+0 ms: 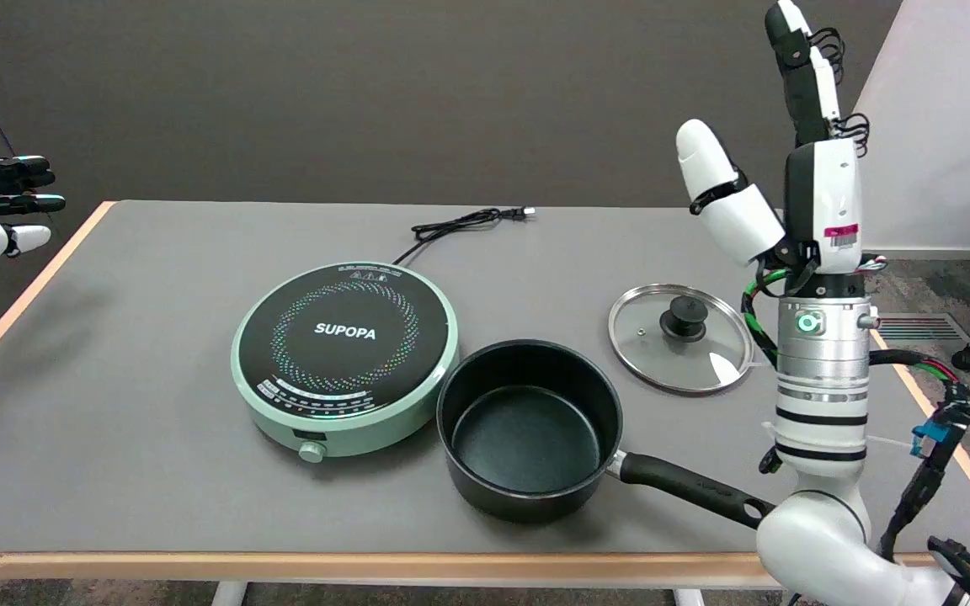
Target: Pick up the soup pot.
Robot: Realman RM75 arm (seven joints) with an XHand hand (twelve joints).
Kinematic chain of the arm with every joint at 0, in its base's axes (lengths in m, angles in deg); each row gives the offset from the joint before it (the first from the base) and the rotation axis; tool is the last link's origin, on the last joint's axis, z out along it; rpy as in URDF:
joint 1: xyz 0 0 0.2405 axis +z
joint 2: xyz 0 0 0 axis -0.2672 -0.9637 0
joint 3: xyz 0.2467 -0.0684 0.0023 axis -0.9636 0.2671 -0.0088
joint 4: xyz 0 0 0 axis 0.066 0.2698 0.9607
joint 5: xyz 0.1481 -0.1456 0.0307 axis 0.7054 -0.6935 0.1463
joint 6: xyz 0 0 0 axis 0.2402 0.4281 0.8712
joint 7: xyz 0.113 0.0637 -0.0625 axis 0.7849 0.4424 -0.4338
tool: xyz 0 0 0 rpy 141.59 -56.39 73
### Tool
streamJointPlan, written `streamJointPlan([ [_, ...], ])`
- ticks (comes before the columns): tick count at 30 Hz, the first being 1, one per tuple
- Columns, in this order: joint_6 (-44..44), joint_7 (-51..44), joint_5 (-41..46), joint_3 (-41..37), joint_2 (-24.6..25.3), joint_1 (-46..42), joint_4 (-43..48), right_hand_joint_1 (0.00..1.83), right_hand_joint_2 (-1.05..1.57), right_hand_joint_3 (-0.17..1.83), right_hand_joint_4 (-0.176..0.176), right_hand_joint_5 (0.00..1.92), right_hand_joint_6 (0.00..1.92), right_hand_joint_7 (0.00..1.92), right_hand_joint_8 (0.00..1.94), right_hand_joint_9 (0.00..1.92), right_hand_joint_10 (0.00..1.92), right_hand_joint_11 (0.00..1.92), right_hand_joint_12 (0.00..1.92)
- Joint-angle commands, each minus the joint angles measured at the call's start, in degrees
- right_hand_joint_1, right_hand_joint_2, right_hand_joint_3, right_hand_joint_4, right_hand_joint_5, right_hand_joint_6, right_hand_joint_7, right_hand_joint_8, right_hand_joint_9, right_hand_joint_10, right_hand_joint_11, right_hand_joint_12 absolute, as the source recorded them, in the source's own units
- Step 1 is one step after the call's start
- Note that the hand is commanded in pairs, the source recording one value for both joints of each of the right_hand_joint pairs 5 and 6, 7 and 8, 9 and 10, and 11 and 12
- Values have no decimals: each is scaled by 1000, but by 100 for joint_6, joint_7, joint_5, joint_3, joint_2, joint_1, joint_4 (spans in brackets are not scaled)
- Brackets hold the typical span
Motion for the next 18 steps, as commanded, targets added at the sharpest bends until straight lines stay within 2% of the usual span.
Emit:
streamJointPlan([
  [1, -696, 319, -118, -414, -31, 31, 72, 617, 1089, 239, -112, 166, 166, 166, 166, 166, 166, 166, 166],
  [3, -812, 307, -309, -398, -41, 35, 163, 627, 1058, 248, -110, 165, 165, 165, 165, 165, 165, 165, 165],
  [5, -1020, 249, -551, -344, -27, -13, 387, 706, 765, 310, -87, 153, 153, 153, 153, 153, 153, 153, 153],
  [7, -1142, -323, -681, -308, 63, -159, 571, 760, 601, 323, -95, 142, 142, 142, 142, 142, 142, 142, 142],
  [8, -1113, -585, -736, -288, 122, -211, 601, 833, 427, 365, -98, 121, 121, 121, 121, 121, 121, 121, 121],
  [10, -988, -1027, -879, -176, 279, -273, 607, 891, 262, 441, -100, 64, 64, 64, 64, 64, 64, 64, 64],
  [13, -830, -1858, -1103, 79, 621, -329, 597, 944, 159, 493, -116, 57, 57, 57, 57, 57, 57, 57, 57],
  [16, -770, -2904, -1432, 295, 940, -365, 596, 999, 87, 536, -116, 61, 61, 61, 61, 61, 61, 61, 61],
  [18, -732, -3823, -1589, 579, 1206, -352, 568, 1008, 44, 585, -136, 61, 61, 61, 61, 61, 61, 61, 61],
])
